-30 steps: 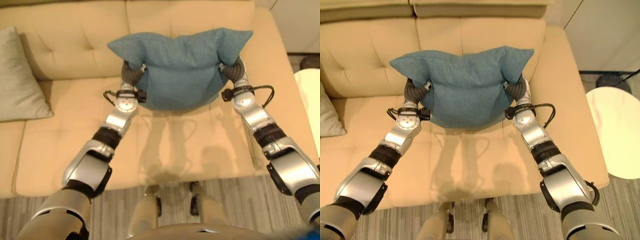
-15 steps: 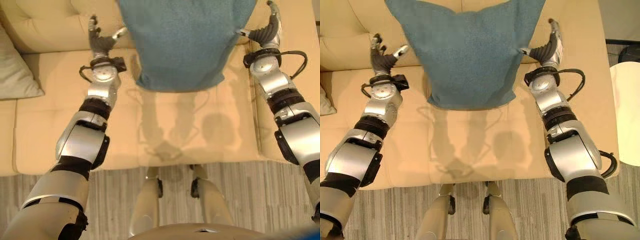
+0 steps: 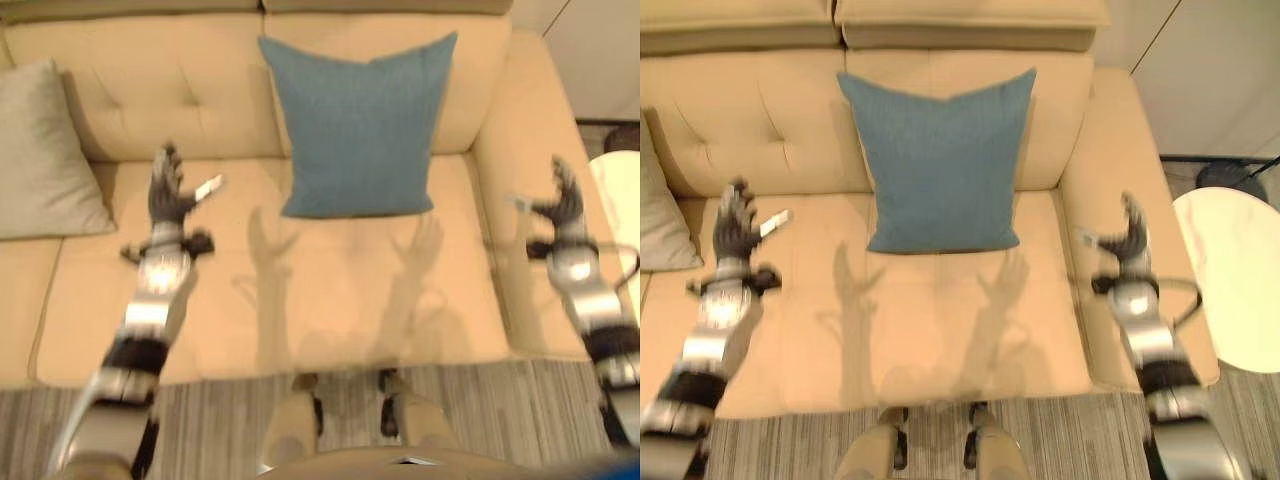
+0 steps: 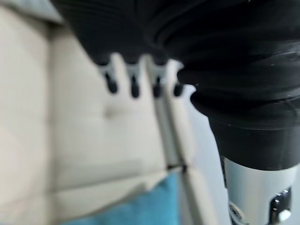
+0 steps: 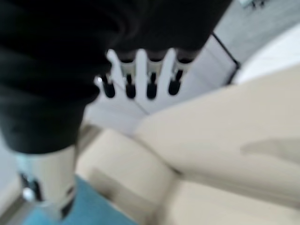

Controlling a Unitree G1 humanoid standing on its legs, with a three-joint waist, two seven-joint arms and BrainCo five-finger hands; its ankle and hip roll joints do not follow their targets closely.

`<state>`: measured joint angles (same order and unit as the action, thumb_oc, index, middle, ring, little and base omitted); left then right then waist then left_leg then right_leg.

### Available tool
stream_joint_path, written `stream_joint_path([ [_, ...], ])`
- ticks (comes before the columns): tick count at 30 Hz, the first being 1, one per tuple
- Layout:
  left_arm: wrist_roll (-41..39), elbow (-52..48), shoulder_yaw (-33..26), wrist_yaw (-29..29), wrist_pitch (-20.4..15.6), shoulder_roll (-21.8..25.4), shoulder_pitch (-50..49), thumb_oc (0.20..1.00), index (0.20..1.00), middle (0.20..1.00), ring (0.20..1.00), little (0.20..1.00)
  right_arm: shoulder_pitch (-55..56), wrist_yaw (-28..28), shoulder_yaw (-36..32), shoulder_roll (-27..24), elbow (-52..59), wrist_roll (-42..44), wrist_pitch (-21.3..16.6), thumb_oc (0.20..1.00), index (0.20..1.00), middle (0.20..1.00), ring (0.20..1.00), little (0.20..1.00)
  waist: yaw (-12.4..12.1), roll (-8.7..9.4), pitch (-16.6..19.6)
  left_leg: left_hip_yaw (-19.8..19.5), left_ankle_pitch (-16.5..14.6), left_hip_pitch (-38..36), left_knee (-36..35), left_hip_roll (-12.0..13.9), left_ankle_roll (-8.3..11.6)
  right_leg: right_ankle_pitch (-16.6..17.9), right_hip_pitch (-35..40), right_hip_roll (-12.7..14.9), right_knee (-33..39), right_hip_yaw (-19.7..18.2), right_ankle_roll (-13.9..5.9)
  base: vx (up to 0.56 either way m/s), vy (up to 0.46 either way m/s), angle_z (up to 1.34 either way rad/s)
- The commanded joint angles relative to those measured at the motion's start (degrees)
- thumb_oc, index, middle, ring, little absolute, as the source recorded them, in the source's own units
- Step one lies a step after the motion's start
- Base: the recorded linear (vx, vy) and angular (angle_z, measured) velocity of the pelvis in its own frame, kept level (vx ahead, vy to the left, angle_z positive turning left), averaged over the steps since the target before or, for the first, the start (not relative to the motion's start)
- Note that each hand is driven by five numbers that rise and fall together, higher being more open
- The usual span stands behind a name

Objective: Pick up all the scattered cushions and arrange them neatly on the sofa.

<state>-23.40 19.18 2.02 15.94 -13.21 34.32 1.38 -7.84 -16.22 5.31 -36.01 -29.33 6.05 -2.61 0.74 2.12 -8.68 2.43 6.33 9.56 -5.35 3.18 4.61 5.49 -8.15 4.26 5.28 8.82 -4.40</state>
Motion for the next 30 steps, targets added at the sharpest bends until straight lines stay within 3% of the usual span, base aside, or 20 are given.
stream_joint_path([
  [1,3.16,10.42,0.26,-4.09,-0.28,0.61,9.11,1.000,1.000,1.000,1.000,1.000,-8.57,3.92,2.43,-2.15,-6.39,-3.76,-1.82,1.000,1.000,1.000,1.000,1.000,0.00,0.89,6.20,2.95,-3.22,-0.17,0.35,0.62,2.72,-1.97,-0.12,2.96,-0.28,1.86,-5.50,0.03,0.016,-0.03],
  [3,6.76,14.42,-0.79,-6.66,1.78,-1.26,3.49,1.000,1.000,1.000,1.000,1.000,-4.25,6.19,2.73,0.61,-9.52,-7.48,-1.73,1.000,1.000,1.000,1.000,1.000,0.09,0.52,6.78,3.38,-3.65,-2.64,0.35,0.68,2.31,-2.41,2.12,2.90,-0.67,1.73,-5.37,0.00,0.000,0.00],
  [4,13.35,19.22,0.02,-7.71,3.03,-1.26,1.74,1.000,1.000,1.000,1.000,1.000,-2.60,7.53,3.18,1.91,-12.10,-9.88,-1.99,1.000,1.000,1.000,1.000,1.000,0.19,0.41,7.11,3.62,-3.89,-3.96,0.35,0.80,2.04,-2.83,3.28,2.85,-1.02,1.62,-5.25,0.00,0.000,0.00],
  [6,16.87,24.09,0.64,-8.67,4.08,-3.02,-0.13,1.000,1.000,1.000,1.000,1.000,-1.05,8.32,3.84,3.64,-15.35,-11.39,-1.98,1.000,1.000,1.000,1.000,1.000,0.23,0.26,7.44,3.96,-4.39,-5.64,0.35,0.79,1.74,-3.44,4.57,2.76,-1.50,1.46,-5.13,0.00,0.000,0.00],
  [12,26.03,50.87,4.27,-11.14,7.92,-11.91,-1.65,1.000,1.000,1.000,1.000,1.000,1.01,9.79,7.27,9.98,-35.02,-16.59,-0.16,1.000,1.000,1.000,1.000,1.000,0.59,-0.55,8.13,4.55,-6.01,-9.79,0.87,0.72,0.71,-5.49,7.81,2.42,-2.86,0.49,-4.55,0.01,-0.013,-0.10],
  [18,26.30,55.45,3.20,-12.11,9.62,-14.66,-2.58,1.000,1.000,1.000,1.000,1.000,2.45,10.08,6.89,13.09,-41.96,-16.59,1.04,1.000,1.000,1.000,1.000,1.000,0.37,-0.37,8.52,4.68,-6.73,-12.16,0.81,1.29,0.88,-6.60,10.34,2.02,-2.43,0.83,-4.15,0.01,-0.045,-0.04],
  [24,25.20,55.16,3.09,-12.68,9.74,-13.40,-1.24,1.000,1.000,1.000,1.000,1.000,3.01,10.49,5.43,13.27,-42.82,-14.59,1.38,1.000,1.000,1.000,1.000,1.000,0.91,-0.25,7.46,4.55,-5.89,-11.52,0.99,2.38,1.70,-7.84,9.96,1.34,-4.09,1.26,-3.45,-0.07,-0.072,0.06],
  [27,24.27,54.16,5.06,-13.16,9.73,-10.77,3.06,1.000,1.000,1.000,1.000,1.000,2.00,10.66,6.70,12.89,-43.90,-14.34,1.86,1.000,1.000,1.000,1.000,1.000,1.43,0.50,5.23,3.38,-2.75,-4.09,5.86,4.55,3.89,-7.86,7.54,-0.05,-3.73,1.85,-2.06,-0.24,-0.173,0.34],
  [29,23.81,54.00,5.34,-13.24,9.78,-10.57,4.04,1.000,1.000,1.000,1.000,1.000,1.53,10.53,7.15,12.65,-44.19,-14.55,2.02,1.000,1.000,1.000,1.000,1.000,1.39,0.77,4.81,2.95,-3.25,-2.29,8.27,4.37,3.66,-7.60,6.67,0.16,-3.82,2.10,-1.80,-0.22,-0.081,0.33],
  [30,23.91,54.02,5.59,-13.53,9.86,-10.47,5.03,1.000,1.000,1.000,1.000,1.000,0.97,10.80,7.85,12.39,-44.33,-15.01,2.25,1.000,1.000,1.000,1.000,1.000,1.63,1.47,4.69,2.35,-6.50,-1.14,13.00,3.15,2.56,-6.87,4.85,0.98,-4.41,2.34,-1.54,-0.23,-0.059,0.19],
])
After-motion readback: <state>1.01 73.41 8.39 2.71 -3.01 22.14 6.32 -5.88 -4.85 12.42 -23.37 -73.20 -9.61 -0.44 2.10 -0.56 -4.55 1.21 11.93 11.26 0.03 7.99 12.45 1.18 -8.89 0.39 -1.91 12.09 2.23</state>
